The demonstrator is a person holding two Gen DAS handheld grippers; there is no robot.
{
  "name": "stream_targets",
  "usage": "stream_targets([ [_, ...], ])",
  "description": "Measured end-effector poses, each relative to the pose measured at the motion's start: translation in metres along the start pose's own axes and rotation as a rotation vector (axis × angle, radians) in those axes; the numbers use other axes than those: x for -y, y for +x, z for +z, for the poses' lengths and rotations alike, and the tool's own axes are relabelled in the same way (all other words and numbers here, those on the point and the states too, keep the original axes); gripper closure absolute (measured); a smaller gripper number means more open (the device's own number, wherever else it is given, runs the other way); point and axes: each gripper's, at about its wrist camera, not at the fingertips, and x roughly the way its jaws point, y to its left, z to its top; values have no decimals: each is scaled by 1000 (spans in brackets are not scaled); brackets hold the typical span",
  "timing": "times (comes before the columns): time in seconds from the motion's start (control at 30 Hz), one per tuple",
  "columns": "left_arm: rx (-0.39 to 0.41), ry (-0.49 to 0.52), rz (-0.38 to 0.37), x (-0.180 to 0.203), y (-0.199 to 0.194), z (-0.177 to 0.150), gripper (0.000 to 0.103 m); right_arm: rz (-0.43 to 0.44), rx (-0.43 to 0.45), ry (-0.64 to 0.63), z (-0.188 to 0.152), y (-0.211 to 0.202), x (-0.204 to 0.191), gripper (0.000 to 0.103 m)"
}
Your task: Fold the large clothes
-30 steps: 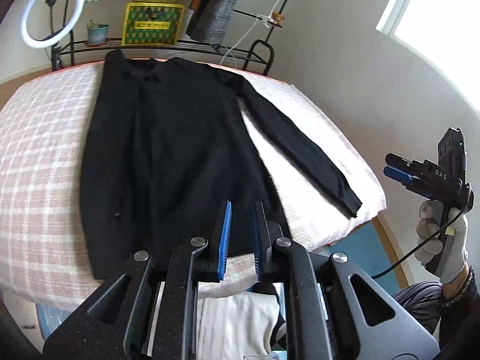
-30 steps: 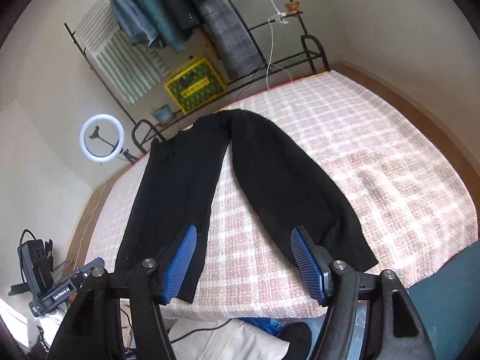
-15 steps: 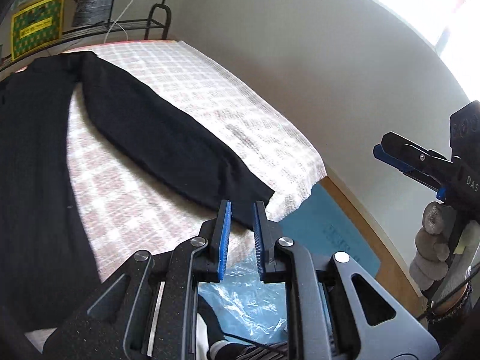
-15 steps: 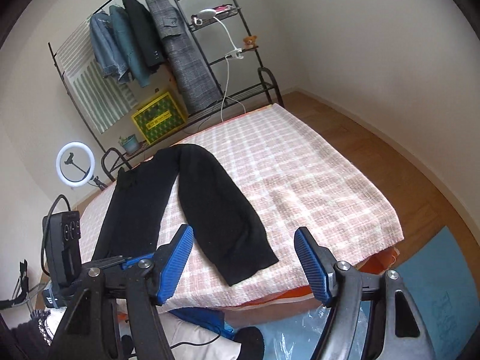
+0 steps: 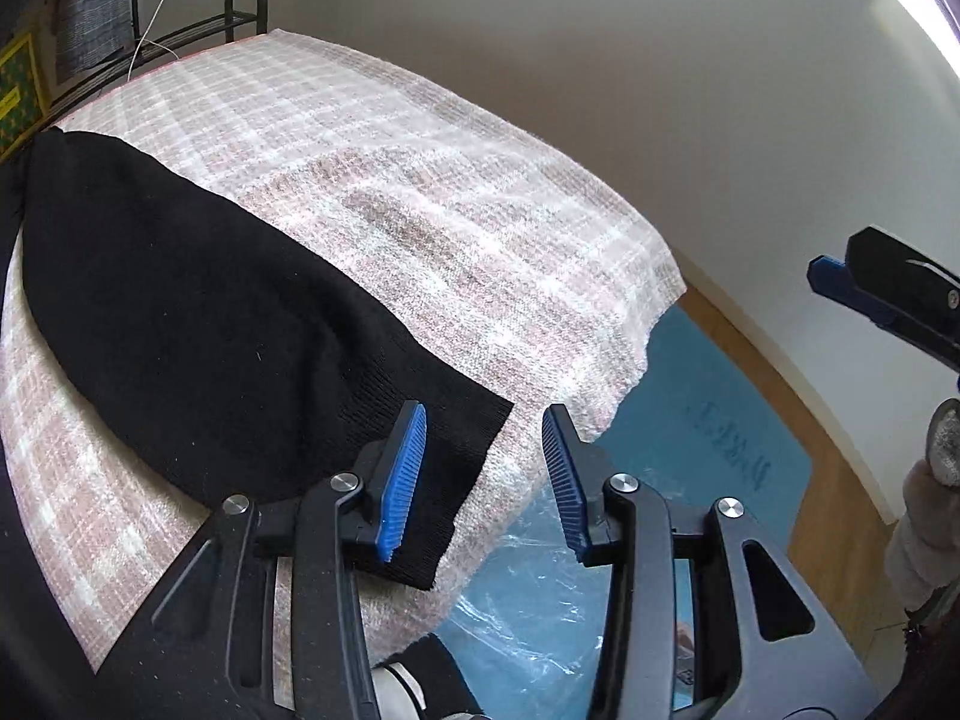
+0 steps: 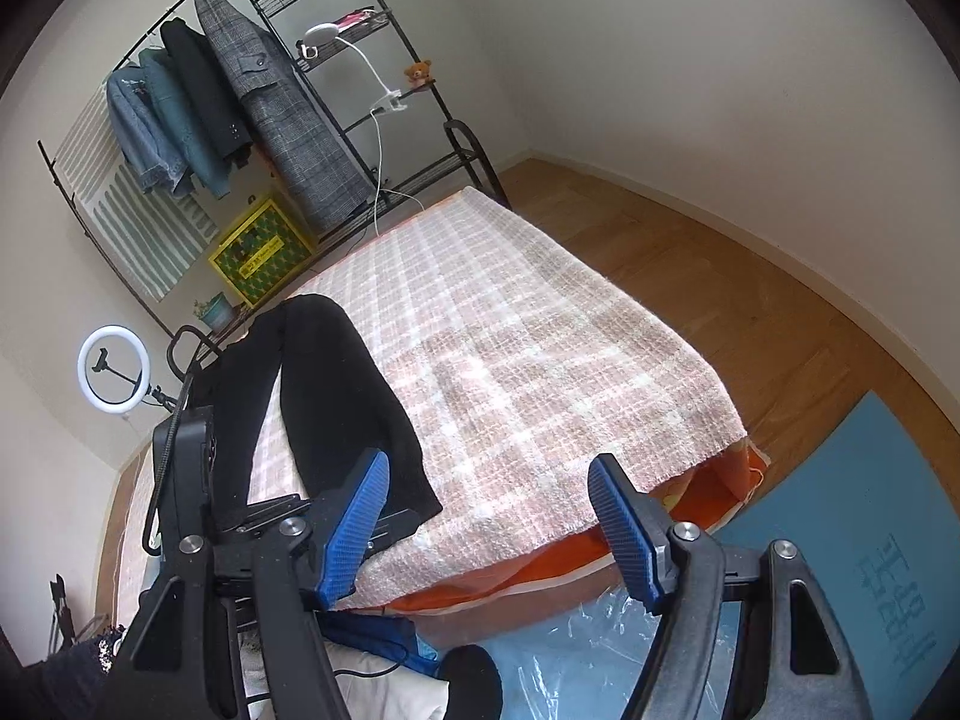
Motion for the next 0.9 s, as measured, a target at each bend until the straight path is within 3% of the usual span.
stream_targets([
  [0.23, -35, 6, 111, 7, 18, 4, 62, -3, -13, -4, 4, 9, 7, 31],
  [0.27, -33, 20, 129, 10, 19, 5, 66, 0, -14, -2, 5, 9, 7, 31],
  [0.33, -8, 30, 164, 8, 20, 6, 95, 5, -12, 4, 5, 9, 7, 31],
  [0.47, 20, -81, 76, -17, 9, 7, 99, 17, -12, 4, 9, 12, 6, 31],
  [0.67, 174, -256, -20, -56, -54, -4, 99, 58, -24, -32, 23, 29, -5, 31],
  [0.9, 292, -353, -31, -89, -116, -34, 99, 189, -98, -68, 56, 99, -49, 31],
])
